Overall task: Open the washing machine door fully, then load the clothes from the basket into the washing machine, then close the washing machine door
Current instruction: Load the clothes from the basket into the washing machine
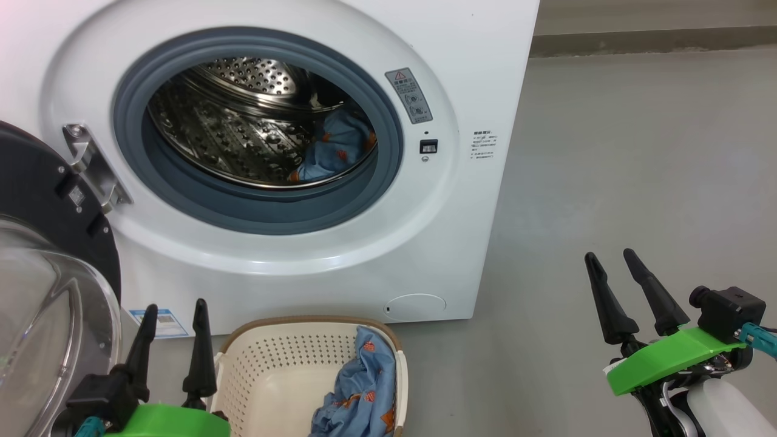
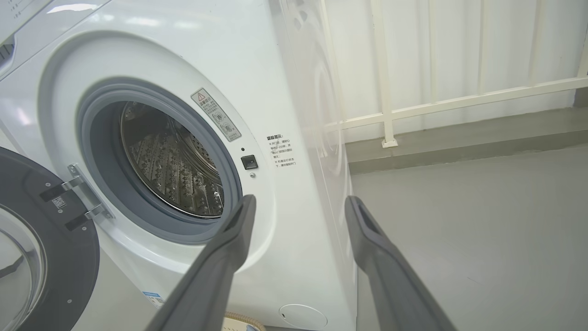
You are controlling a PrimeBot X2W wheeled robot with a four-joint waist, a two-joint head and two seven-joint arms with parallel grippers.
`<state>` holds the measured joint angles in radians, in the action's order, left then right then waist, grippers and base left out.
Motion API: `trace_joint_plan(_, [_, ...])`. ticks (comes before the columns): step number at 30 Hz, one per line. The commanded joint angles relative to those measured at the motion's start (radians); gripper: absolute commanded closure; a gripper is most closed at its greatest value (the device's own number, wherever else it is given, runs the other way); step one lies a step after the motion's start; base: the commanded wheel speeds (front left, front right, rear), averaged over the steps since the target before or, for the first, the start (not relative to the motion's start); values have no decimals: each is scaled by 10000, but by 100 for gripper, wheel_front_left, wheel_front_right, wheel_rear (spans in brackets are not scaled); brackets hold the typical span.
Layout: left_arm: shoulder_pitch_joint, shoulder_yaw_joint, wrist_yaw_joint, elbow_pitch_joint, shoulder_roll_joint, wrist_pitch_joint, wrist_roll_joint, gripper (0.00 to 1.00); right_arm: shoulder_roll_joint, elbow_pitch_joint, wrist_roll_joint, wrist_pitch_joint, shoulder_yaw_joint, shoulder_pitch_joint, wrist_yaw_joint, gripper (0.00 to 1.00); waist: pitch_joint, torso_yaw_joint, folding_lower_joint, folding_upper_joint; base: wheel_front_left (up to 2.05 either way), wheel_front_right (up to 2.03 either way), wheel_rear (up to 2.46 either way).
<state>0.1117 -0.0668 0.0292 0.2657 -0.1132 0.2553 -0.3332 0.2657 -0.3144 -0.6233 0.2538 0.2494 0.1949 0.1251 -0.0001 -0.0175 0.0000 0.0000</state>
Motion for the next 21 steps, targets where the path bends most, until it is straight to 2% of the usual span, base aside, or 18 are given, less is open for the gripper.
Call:
trace_joint_plan(1, [79,303,-57,-306,-195,54,-60,0,114,211,74,80,97,102,56,0,4,-8,0,0,0,0,0])
trace_joint_plan(21, [83,128,-153,-413,-194,48,-171,0,121,115,114,80,135,242,56,0,67,-155,0,0,0,0,0])
